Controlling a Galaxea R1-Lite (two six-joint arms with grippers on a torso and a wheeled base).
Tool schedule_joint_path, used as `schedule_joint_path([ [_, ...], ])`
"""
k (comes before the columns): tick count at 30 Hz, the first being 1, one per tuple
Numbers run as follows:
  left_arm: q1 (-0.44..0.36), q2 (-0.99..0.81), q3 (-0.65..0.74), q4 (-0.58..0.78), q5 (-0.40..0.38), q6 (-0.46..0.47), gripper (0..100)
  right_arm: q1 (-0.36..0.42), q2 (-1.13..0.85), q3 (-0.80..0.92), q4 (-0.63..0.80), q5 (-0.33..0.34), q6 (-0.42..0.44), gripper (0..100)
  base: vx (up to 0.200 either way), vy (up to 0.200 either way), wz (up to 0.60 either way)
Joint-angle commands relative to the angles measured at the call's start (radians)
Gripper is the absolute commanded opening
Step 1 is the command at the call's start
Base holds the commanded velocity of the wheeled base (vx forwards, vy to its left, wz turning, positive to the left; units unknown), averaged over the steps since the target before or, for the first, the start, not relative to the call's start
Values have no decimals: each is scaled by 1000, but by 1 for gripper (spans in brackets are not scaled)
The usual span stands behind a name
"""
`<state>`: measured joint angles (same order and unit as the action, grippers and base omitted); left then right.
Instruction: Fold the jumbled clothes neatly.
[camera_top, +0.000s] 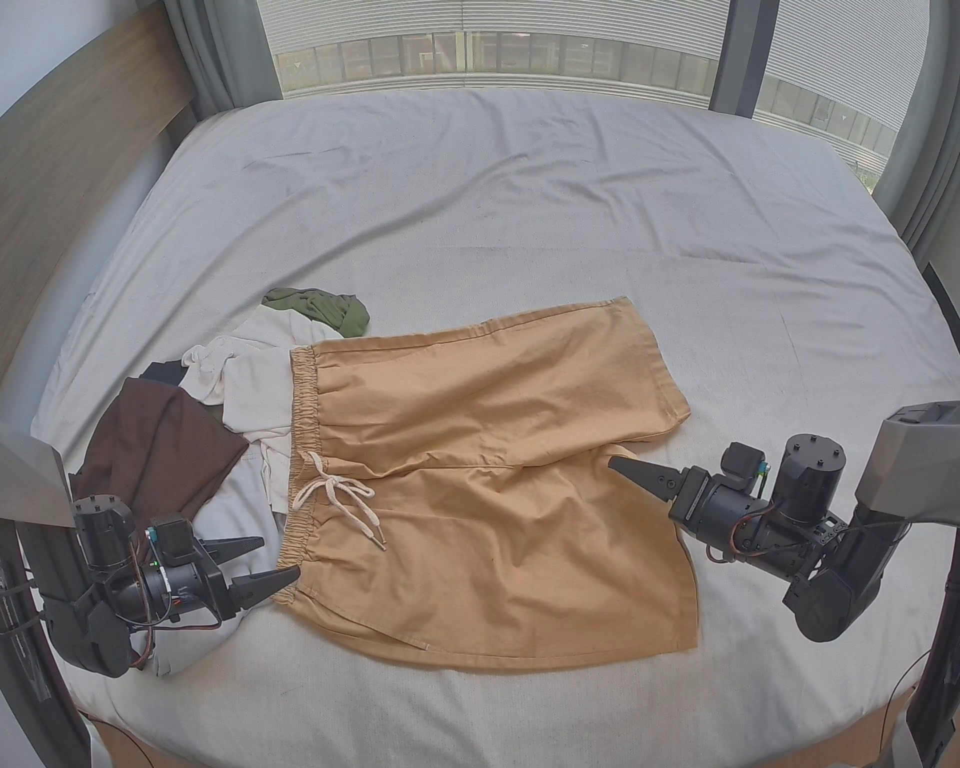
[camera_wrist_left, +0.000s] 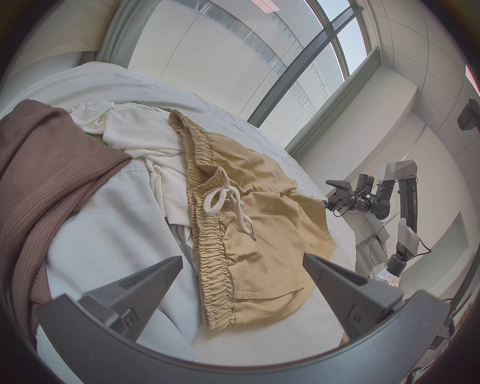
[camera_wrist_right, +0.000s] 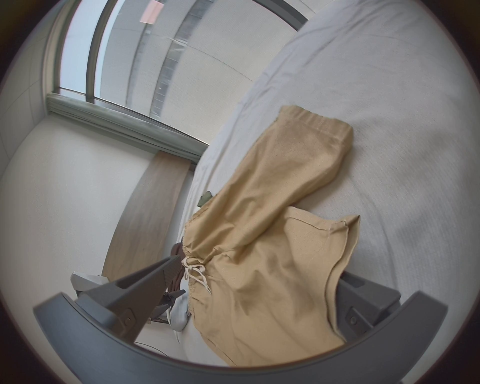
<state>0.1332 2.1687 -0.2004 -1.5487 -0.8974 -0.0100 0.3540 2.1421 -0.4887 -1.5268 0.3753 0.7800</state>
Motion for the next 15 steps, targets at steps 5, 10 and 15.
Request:
schedule_joint_path([
  [5, 0, 2, -5, -1, 0, -1, 100, -33, 2, -2, -15, -6, -4, 100, 0, 0, 0],
  [10, -1, 2, -8, -1, 0, 1, 100, -78, 28, -31, -15, -7, -8, 100, 0, 0, 0],
  [15, -1, 2, -8, -1, 0, 1, 100, -113, 71, -59, -15, -7, -13, 100, 0, 0, 0],
])
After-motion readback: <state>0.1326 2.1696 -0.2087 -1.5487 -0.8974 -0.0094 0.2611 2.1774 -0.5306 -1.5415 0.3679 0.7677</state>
